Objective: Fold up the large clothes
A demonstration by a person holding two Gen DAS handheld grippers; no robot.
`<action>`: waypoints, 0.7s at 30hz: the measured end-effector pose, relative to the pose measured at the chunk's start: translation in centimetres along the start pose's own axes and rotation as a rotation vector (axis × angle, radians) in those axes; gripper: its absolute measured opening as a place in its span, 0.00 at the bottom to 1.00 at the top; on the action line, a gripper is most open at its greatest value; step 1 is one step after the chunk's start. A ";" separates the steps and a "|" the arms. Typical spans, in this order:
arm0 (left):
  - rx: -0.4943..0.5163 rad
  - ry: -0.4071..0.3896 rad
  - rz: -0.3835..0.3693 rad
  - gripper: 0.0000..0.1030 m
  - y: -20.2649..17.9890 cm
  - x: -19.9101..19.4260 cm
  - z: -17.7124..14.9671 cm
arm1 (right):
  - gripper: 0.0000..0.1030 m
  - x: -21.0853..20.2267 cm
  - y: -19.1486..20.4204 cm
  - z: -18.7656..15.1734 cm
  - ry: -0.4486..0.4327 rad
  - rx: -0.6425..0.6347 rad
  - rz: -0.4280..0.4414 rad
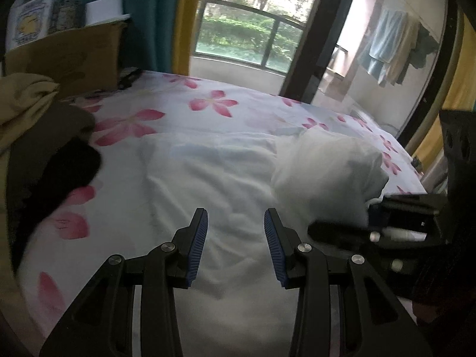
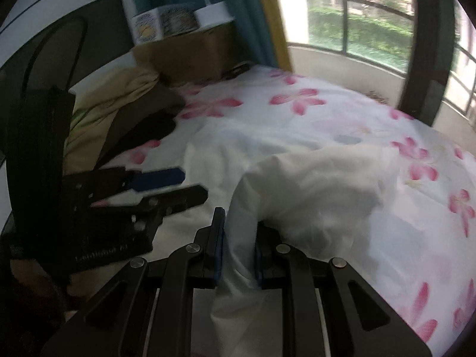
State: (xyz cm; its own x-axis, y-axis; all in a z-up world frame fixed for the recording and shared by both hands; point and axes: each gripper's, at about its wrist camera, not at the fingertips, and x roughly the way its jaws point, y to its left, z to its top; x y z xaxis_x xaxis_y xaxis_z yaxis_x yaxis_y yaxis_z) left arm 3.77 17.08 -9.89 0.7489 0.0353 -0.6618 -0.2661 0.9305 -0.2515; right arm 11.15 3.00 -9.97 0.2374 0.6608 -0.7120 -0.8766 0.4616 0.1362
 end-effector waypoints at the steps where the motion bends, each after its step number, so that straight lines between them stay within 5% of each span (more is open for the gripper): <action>1: -0.005 -0.003 0.008 0.41 0.4 -0.2 0.1 | 0.16 0.6 0.4 -0.1 0.017 -0.009 0.024; 9: -0.057 -0.042 0.025 0.41 3.0 -2.1 1.1 | 0.21 3.2 3.3 -0.7 0.111 -0.118 0.141; 14: -0.042 -0.052 -0.007 0.49 2.1 -2.4 2.6 | 0.57 2.0 4.0 -0.9 0.097 -0.163 0.244; 21: 0.034 -0.066 -0.058 0.50 -1.1 -1.6 4.6 | 0.57 -1.9 1.8 -1.8 0.025 -0.124 0.200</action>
State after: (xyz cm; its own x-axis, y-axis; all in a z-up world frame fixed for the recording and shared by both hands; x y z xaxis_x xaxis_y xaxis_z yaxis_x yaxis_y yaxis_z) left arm 5.66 17.65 -5.37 0.8008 0.0039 -0.5989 -0.2013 0.9435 -0.2631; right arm 8.39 1.50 -9.59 0.0452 0.7163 -0.6963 -0.9503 0.2458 0.1913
